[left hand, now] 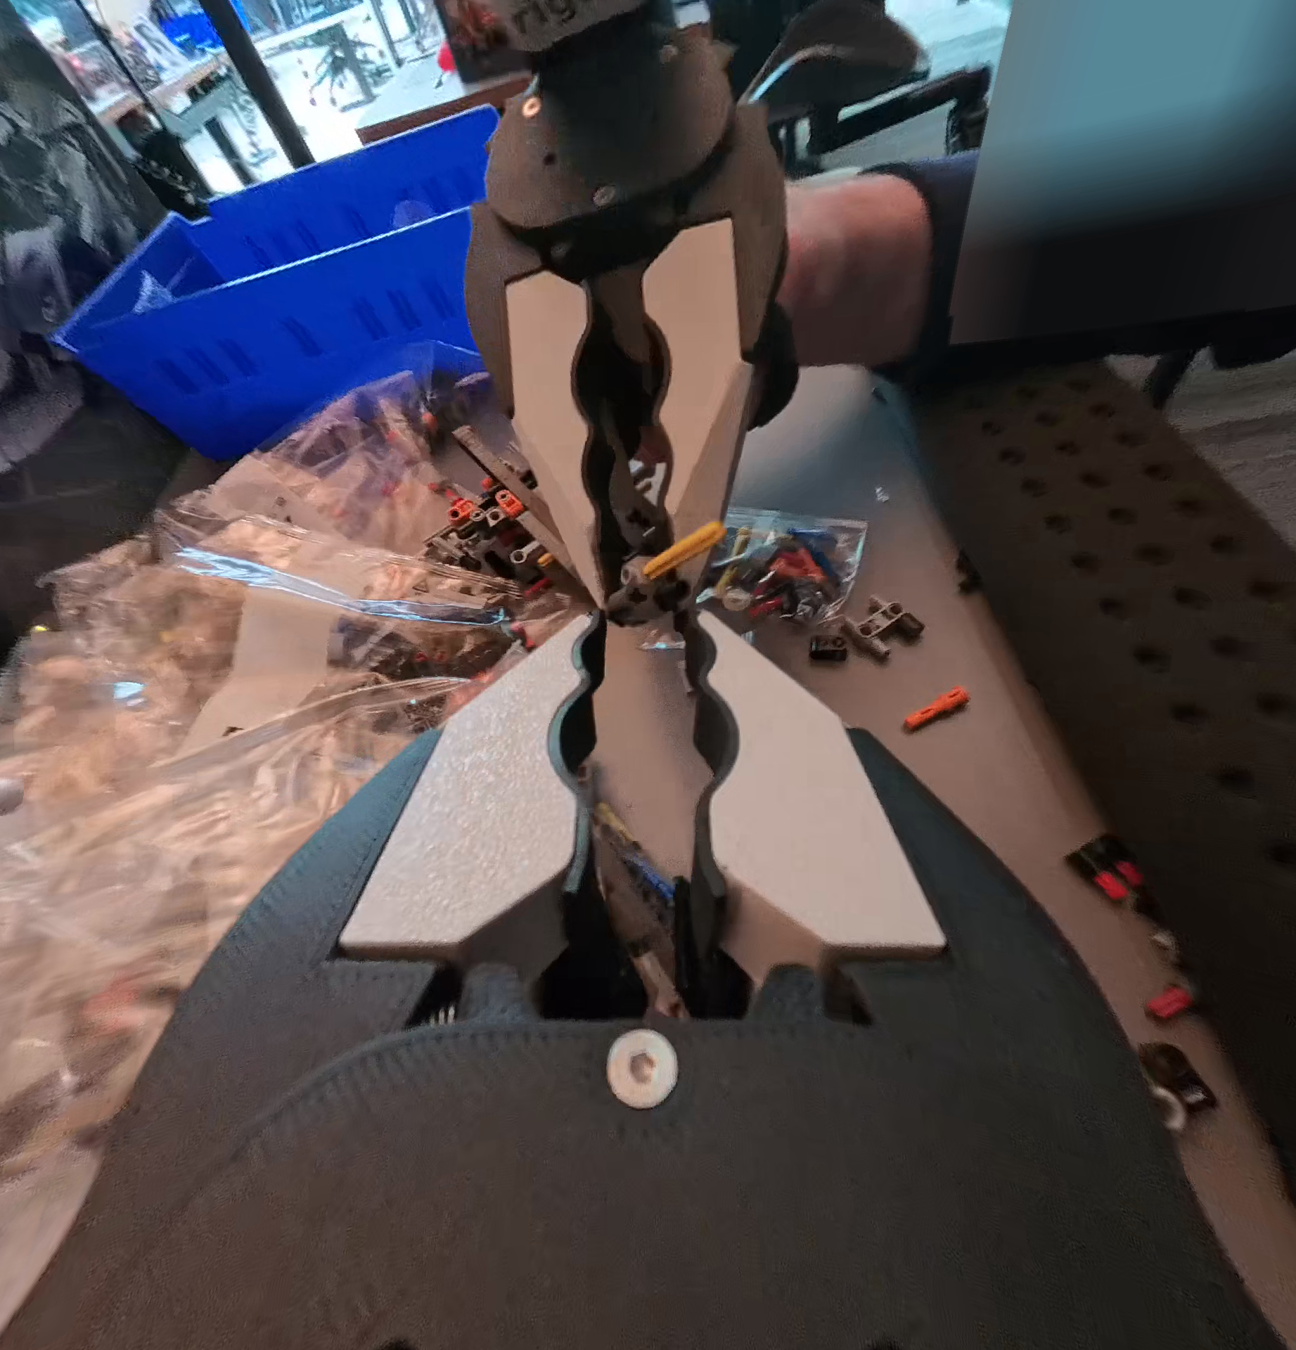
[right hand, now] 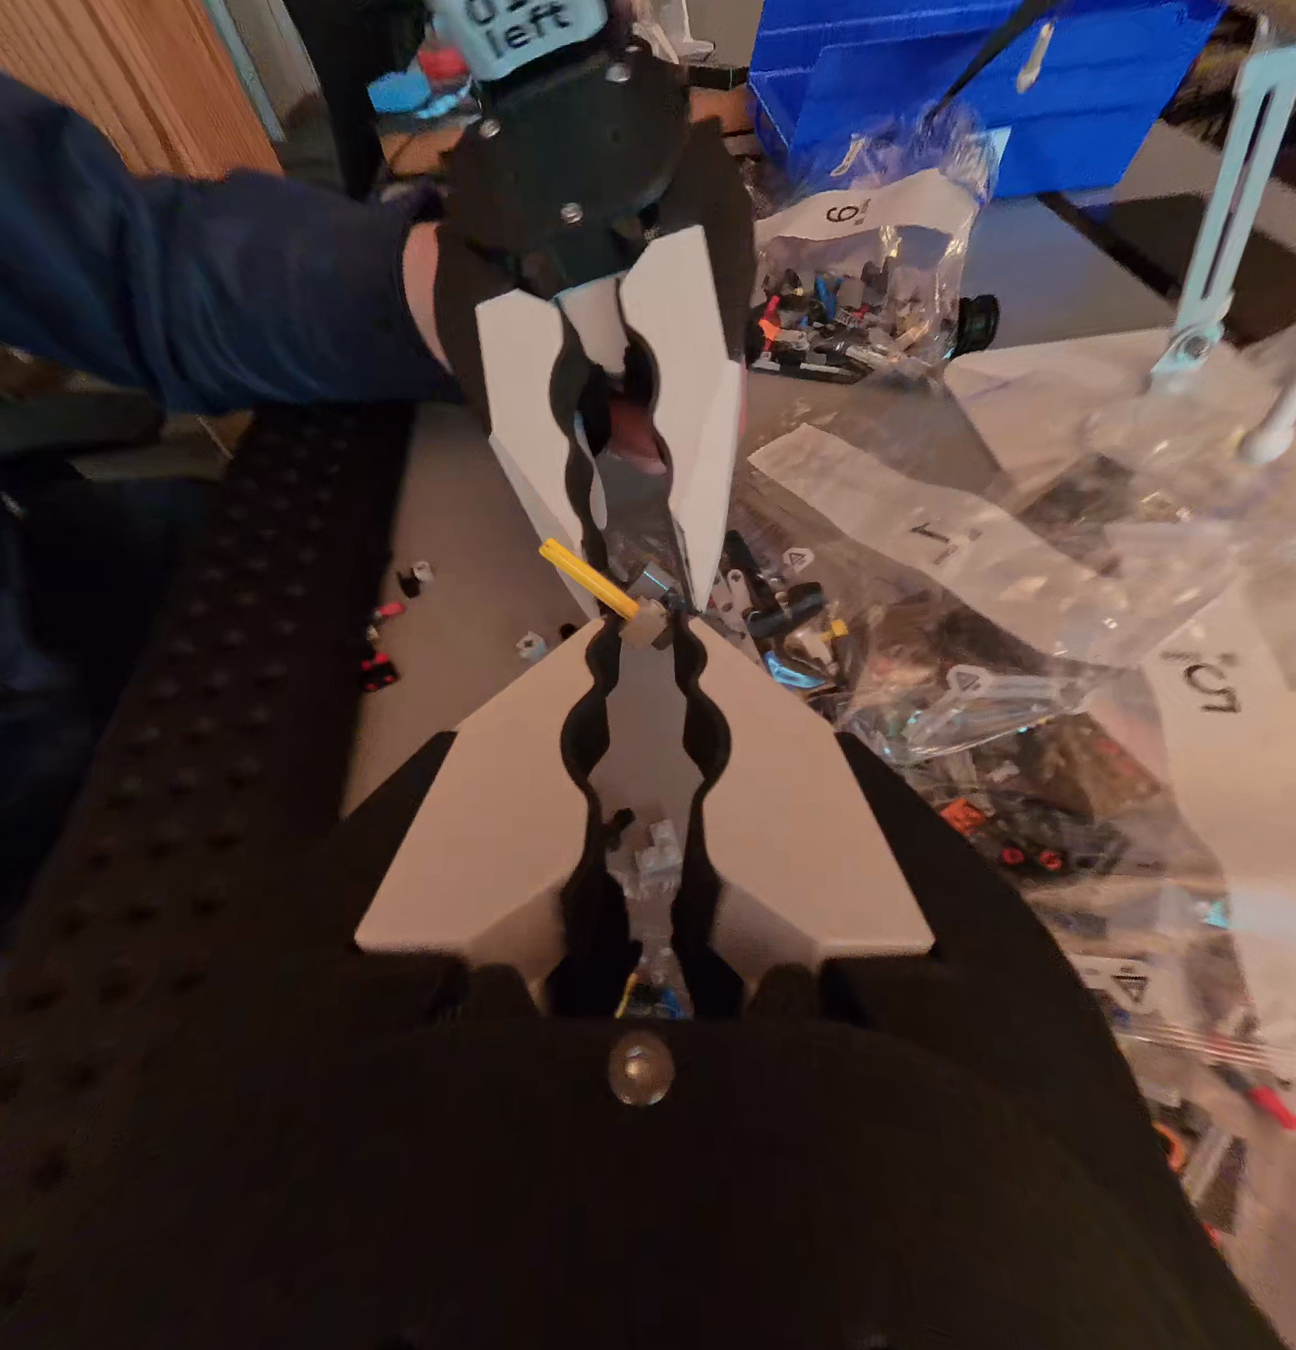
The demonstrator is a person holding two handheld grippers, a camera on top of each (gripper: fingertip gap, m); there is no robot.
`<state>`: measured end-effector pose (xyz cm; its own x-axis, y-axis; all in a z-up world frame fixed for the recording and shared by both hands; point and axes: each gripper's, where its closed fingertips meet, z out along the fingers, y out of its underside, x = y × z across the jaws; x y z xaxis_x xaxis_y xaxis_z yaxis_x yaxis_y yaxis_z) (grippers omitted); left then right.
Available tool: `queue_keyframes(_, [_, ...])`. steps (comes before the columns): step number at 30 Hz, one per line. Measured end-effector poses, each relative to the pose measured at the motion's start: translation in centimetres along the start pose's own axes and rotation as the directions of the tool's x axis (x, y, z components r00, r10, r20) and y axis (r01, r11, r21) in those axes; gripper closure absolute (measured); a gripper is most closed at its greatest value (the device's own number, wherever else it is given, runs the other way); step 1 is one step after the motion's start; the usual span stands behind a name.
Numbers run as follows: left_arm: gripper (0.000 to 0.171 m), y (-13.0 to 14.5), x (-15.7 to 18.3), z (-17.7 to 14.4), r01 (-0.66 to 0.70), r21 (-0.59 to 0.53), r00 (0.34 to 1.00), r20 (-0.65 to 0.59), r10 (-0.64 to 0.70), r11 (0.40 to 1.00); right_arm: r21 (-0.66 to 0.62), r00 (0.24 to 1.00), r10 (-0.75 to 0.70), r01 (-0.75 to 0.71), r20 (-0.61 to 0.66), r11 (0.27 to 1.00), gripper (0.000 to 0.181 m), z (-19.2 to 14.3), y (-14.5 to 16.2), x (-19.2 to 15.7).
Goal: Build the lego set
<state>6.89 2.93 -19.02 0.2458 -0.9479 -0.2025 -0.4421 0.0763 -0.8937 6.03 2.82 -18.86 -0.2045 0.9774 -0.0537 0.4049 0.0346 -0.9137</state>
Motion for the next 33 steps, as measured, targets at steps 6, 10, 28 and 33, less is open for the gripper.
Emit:
queue_keyframes(6, [0.151, -0.2, 0.6, -0.3, 0.096, 0.053, 0.991, -0.097, -0.090, 0.994, -0.064, 0.972, -0.218, 0.212, -0.089, 0.975, 0.169, 0.2, 0.2, -0.2])
queue_keyframes(10, [0.152, -0.6, 0.6, -0.5, 0.097, 0.075, 0.991, -0.097, -0.089, 0.992, -0.048, 0.965, -0.244, 0.240, -0.099, 0.970, 0.169, 0.0, -0.2, -0.3])
queue_keyframes(28, [0.158, -0.3, -0.1, -0.2, 0.052, 0.058, 0.998, -0.036, -0.050, 0.997, -0.082, 0.948, -0.286, 0.277, -0.142, 0.957, 0.170, 0.0, 0.0, 0.1])
queue_keyframes(33, [0.156, -1.8, 0.9, -0.9, 0.099, 0.126, 0.989, -0.120, -0.084, 0.987, 0.010, 0.949, -0.301, 0.303, -0.091, 0.953, 0.170, -0.6, -1.2, -1.3])
